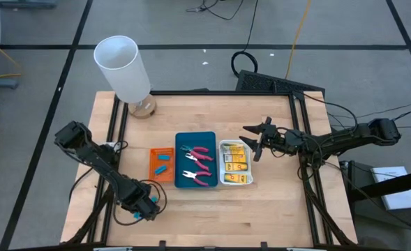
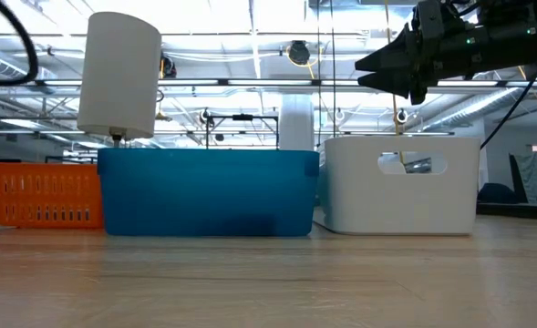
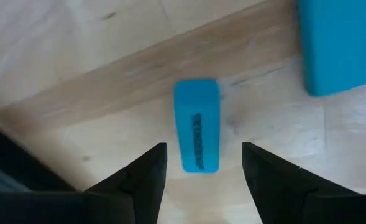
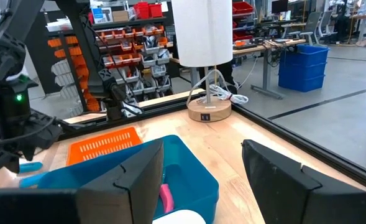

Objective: Pick & Place School Supplies
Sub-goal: Put the blue eraser into the orange bin

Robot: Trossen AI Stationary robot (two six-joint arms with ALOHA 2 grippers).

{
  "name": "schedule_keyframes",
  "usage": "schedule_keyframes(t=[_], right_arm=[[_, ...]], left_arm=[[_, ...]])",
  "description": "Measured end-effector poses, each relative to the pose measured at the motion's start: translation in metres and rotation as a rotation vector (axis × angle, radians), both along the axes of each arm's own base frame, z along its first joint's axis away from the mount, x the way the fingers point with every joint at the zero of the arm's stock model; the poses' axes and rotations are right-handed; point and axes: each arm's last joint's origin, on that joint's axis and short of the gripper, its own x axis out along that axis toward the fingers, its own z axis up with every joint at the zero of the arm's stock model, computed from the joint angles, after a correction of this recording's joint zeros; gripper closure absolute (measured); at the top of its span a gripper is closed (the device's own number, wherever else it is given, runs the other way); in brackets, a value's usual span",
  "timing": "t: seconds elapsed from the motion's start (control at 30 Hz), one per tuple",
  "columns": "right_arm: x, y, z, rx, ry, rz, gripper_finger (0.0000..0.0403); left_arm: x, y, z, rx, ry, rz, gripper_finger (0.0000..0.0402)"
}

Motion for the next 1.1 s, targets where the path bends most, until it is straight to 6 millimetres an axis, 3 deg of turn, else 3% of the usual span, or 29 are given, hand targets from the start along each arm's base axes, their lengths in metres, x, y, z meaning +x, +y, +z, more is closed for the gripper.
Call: schedule_keyframes(t=[0.27, 0.5, 0.87, 1.1], right_arm=[[0.0, 0.0, 0.0, -0.001, 0.004, 0.0, 0.0193], [0.0, 0.0, 0.0, 0.001, 0.003, 0.0, 0.0193], [0.0, 0.0, 0.0, 0.001, 0.003, 0.0, 0.0193], [0.0, 0.0, 0.0, 0.002, 0.003, 0.0, 0.0193]], left_arm=[[0.004, -0.008, -0.021, -0.004, 0.048, -0.041, 0.0188], [0.006, -0.009, -0.022, -0.022, 0.034, -0.043, 0.0194], [0.01, -0.005, -0.022, -0.025, 0.007, -0.078, 0.0297], [0.015, 0.005, -0.02, -0.092, -0.026, -0.211, 0.0315]])
